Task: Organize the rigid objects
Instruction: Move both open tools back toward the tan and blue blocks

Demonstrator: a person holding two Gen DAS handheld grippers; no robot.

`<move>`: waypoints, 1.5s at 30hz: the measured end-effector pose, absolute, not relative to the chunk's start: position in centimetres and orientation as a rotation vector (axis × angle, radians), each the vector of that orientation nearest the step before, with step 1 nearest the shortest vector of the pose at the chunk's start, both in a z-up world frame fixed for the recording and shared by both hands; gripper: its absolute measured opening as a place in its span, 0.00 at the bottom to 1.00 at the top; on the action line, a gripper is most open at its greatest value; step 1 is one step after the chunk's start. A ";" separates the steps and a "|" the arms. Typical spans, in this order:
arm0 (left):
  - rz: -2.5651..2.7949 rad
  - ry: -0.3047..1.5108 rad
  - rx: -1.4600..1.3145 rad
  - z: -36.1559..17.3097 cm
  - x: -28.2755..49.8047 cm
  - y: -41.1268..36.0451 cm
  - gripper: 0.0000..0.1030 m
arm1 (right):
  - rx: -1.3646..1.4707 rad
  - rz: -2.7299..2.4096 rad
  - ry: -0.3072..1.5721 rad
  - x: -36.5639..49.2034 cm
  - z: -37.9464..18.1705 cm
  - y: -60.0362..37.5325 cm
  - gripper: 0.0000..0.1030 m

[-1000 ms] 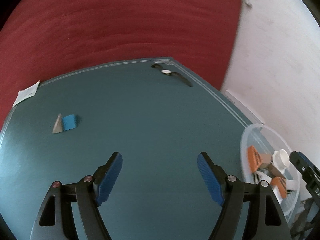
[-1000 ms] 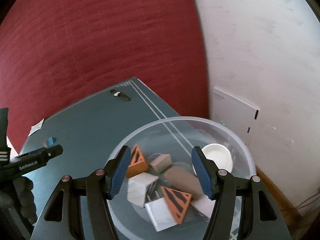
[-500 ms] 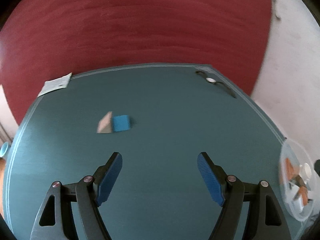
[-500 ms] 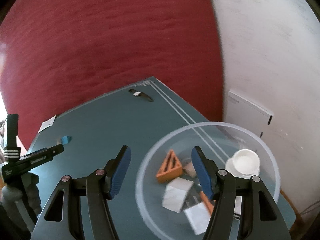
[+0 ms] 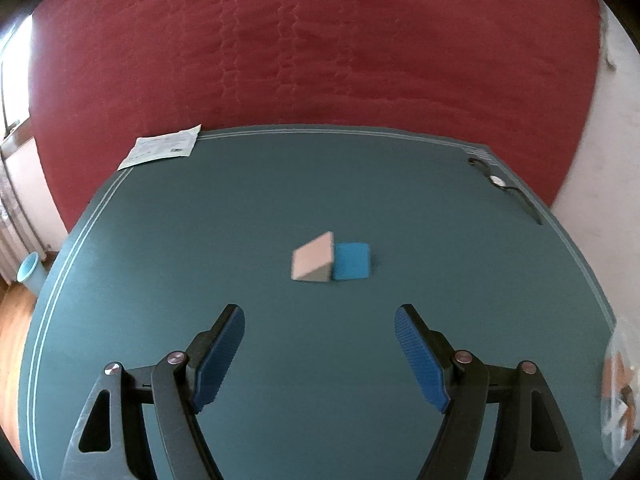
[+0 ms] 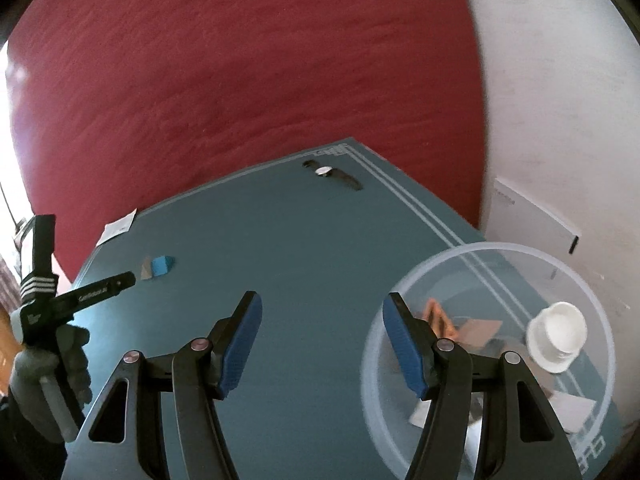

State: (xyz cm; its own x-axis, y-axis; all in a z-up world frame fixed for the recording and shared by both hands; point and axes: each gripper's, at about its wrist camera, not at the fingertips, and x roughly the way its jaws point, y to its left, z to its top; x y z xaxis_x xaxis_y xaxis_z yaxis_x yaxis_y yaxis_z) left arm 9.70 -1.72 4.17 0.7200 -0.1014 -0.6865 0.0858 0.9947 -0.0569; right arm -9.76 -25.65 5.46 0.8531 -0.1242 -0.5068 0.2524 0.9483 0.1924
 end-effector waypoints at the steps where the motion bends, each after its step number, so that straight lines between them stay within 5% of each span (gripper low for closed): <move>1: -0.095 0.762 -0.020 4.1 10.1 -1.5 0.78 | 0.255 -0.194 0.515 -9.5 5.4 -25.4 0.62; 45: -0.003 0.853 -0.030 1.5 18.9 1.9 0.74 | 0.202 -0.025 0.648 -2.6 2.6 -18.4 0.62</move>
State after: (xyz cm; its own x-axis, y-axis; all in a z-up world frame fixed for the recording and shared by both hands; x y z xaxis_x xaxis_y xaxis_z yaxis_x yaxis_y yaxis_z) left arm 18.92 1.91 1.46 0.6576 -0.0144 -0.7533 -0.0100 0.9996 -0.0279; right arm -2.60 -18.37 2.58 0.7978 0.0393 -0.6017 0.0864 0.9801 0.1785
